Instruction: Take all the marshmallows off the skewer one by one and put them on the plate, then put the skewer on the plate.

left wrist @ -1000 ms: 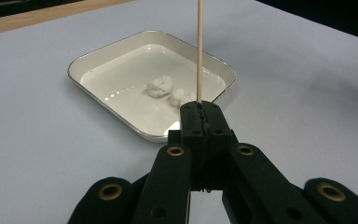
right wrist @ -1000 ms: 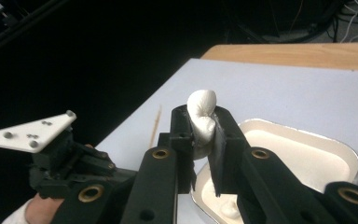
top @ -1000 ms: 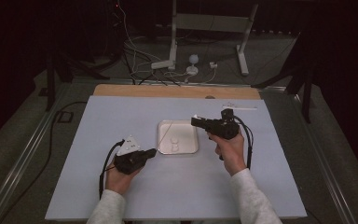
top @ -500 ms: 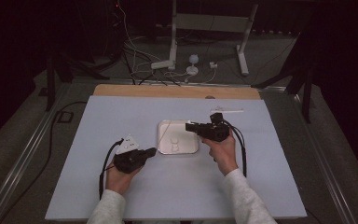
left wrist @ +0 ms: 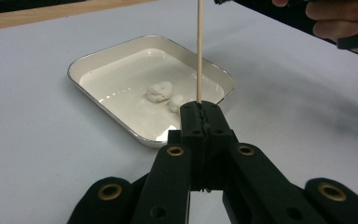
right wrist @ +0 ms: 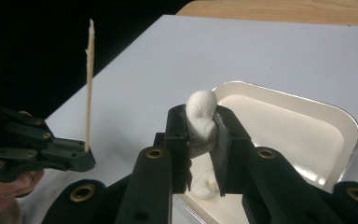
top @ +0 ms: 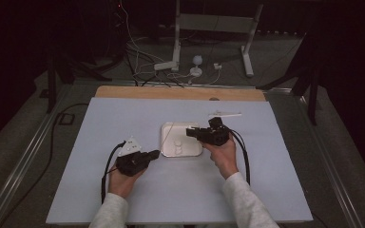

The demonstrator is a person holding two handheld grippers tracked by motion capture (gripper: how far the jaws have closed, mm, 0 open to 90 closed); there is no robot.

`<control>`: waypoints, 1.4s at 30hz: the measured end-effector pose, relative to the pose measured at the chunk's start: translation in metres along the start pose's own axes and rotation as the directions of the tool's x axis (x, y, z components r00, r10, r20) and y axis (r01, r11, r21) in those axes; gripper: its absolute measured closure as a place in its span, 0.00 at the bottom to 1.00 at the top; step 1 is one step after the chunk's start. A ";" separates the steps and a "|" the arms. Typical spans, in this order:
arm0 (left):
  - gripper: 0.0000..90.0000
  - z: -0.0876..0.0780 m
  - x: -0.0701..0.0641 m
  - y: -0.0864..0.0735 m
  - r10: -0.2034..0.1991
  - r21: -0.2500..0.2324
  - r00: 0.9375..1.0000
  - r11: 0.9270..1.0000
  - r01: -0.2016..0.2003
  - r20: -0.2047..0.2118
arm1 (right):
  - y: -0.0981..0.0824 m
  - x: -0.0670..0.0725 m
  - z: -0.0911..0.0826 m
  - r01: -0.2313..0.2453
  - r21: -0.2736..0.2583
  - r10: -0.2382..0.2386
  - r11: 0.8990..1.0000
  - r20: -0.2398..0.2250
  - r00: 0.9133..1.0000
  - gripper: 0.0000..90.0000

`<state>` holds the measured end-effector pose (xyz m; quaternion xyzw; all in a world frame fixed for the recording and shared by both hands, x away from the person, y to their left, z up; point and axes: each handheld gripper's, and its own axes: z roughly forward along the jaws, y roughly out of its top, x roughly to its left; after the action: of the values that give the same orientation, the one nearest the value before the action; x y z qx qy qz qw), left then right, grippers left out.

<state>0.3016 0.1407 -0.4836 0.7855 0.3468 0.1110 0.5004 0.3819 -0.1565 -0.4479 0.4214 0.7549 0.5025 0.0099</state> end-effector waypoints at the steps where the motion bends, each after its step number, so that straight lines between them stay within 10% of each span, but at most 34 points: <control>1: 1.00 0.000 0.000 0.000 -0.002 -0.001 1.000 1.000 0.002 -0.001 | -0.001 0.000 0.001 0.001 0.005 -0.001 1.000 0.002 1.000 0.86; 19: 1.00 0.004 -0.003 0.006 -0.069 -0.015 0.998 0.997 0.069 0.010 | -0.017 0.000 0.024 0.039 0.099 -0.045 0.994 0.060 0.997 0.80; 27: 1.00 0.013 -0.002 0.014 -0.095 -0.013 0.996 0.995 0.095 -0.003 | -0.027 -0.007 0.029 -0.011 0.096 -0.003 0.995 0.136 0.991 0.37; 42: 1.00 0.034 0.006 0.021 -0.187 -0.009 0.981 0.982 0.187 -0.056 | -0.025 0.005 -0.003 0.036 0.026 -0.040 0.999 0.171 0.985 0.18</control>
<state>0.3333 0.1149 -0.4828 0.7450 0.4328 0.0866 0.5001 0.3617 -0.1597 -0.4637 0.4485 0.7648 0.4556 0.0796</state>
